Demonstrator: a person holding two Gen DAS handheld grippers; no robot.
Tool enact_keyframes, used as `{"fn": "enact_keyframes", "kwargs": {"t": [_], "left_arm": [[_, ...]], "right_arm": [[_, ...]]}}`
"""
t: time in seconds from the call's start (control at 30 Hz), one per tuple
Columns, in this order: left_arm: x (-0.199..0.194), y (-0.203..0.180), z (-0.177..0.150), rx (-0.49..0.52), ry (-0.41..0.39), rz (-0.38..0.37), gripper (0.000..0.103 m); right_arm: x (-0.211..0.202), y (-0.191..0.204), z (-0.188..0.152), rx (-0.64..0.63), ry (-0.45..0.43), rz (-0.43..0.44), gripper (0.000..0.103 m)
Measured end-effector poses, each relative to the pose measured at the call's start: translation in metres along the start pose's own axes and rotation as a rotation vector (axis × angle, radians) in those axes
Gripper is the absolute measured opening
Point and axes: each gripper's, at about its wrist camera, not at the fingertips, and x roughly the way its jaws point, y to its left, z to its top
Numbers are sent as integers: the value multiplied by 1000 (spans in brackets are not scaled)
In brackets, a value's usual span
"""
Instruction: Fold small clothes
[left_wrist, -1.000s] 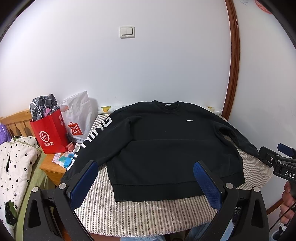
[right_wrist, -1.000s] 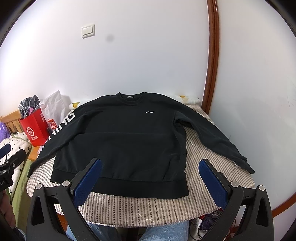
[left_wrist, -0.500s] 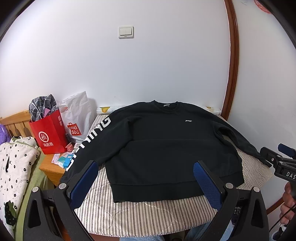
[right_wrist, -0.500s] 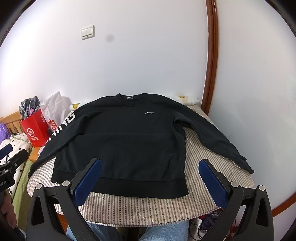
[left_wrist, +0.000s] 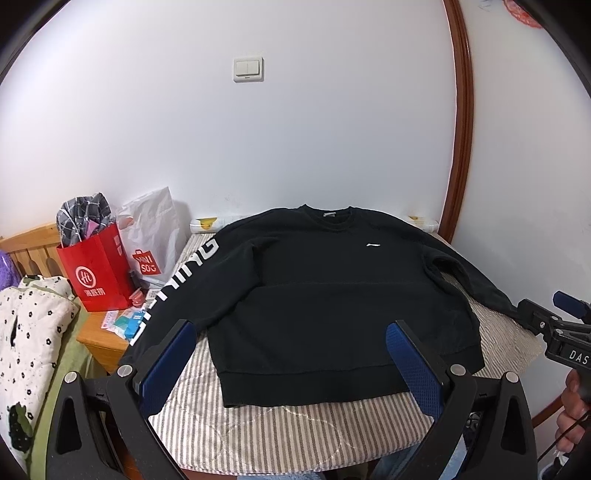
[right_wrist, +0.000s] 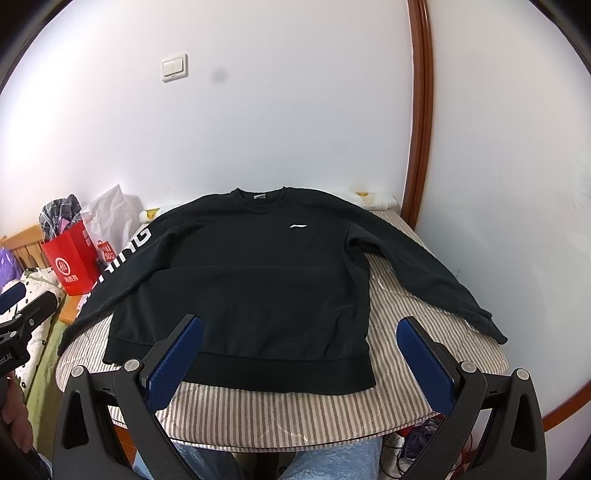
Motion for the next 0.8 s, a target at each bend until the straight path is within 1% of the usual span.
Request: {"fn": "enact_keyframes", "kwargs": {"t": [0.13, 0.27, 0.33, 0.4, 0.43, 0.5, 0.67, 0.8], "left_arm": [[16, 10, -5, -37, 28, -16, 103], [41, 27, -16, -84, 73, -15, 103], [56, 40, -24, -138, 99, -38, 103], [75, 58, -33, -217, 138, -67, 103], [83, 66, -37, -253, 151, -69, 102], [101, 84, -47, -327, 173, -50, 99], [135, 122, -63, -461, 213, -34, 96], [158, 142, -68, -528, 236, -10, 95]], "right_arm": [[6, 1, -3, -8, 6, -7, 103], [28, 1, -10, 0, 38, -14, 103], [43, 3, -14, -3, 53, -8, 103], [59, 6, -19, -10, 80, -10, 103], [67, 8, -20, -14, 92, -10, 103], [83, 11, -22, -12, 108, -7, 103], [113, 20, -24, -12, 138, 22, 103], [132, 31, -22, -41, 164, 24, 102]]}}
